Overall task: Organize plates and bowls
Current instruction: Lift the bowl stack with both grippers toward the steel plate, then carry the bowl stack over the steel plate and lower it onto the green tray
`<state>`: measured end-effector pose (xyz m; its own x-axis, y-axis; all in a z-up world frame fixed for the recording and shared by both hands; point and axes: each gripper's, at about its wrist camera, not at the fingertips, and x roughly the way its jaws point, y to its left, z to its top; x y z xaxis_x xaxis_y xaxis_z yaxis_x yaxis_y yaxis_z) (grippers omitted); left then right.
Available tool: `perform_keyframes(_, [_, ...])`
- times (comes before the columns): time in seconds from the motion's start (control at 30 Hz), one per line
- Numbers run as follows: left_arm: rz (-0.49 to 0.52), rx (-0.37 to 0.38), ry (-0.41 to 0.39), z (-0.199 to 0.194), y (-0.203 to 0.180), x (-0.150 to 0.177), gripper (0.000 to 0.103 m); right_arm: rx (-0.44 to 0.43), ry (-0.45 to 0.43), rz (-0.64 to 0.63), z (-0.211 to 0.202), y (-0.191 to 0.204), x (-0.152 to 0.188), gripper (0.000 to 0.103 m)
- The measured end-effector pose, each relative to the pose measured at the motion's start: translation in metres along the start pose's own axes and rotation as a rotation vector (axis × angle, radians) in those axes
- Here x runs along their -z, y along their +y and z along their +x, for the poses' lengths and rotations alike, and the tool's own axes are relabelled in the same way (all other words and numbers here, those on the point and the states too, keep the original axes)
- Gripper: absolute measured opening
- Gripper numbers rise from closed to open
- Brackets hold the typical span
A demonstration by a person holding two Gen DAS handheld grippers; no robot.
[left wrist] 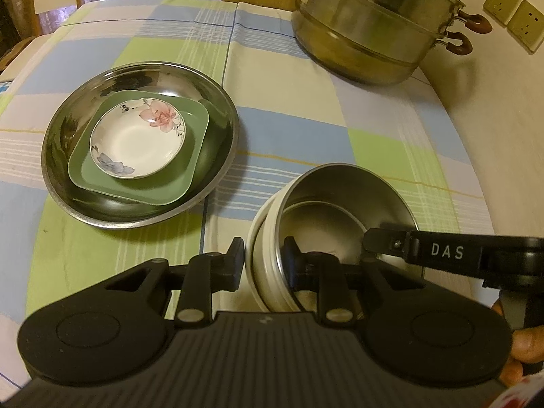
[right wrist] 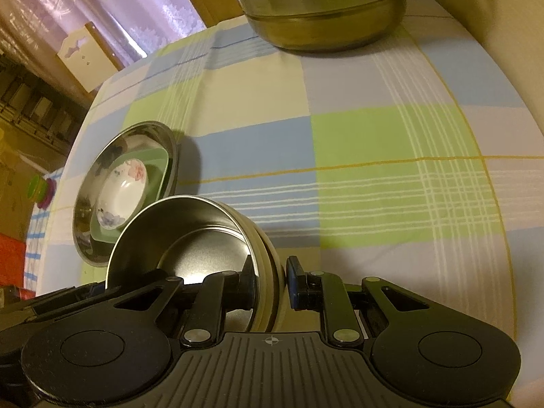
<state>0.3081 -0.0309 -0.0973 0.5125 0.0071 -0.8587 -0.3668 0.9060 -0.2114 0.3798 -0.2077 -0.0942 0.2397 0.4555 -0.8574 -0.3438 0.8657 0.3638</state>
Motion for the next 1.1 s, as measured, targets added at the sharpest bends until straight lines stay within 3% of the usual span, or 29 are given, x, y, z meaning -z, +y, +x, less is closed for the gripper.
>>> perform_keyframes(0.53, [0.032, 0.037, 0.035, 0.0, 0.003, -0.004, 0.023, 0.04, -0.001, 0.035, -0.005, 0.003, 0.005, 0.017])
perform_keyframes(1.1, [0.057, 0.066, -0.013, -0.019, 0.012, -0.027, 0.023, 0.051, -0.047, 0.021, -0.026, 0.026, -0.009, 0.017])
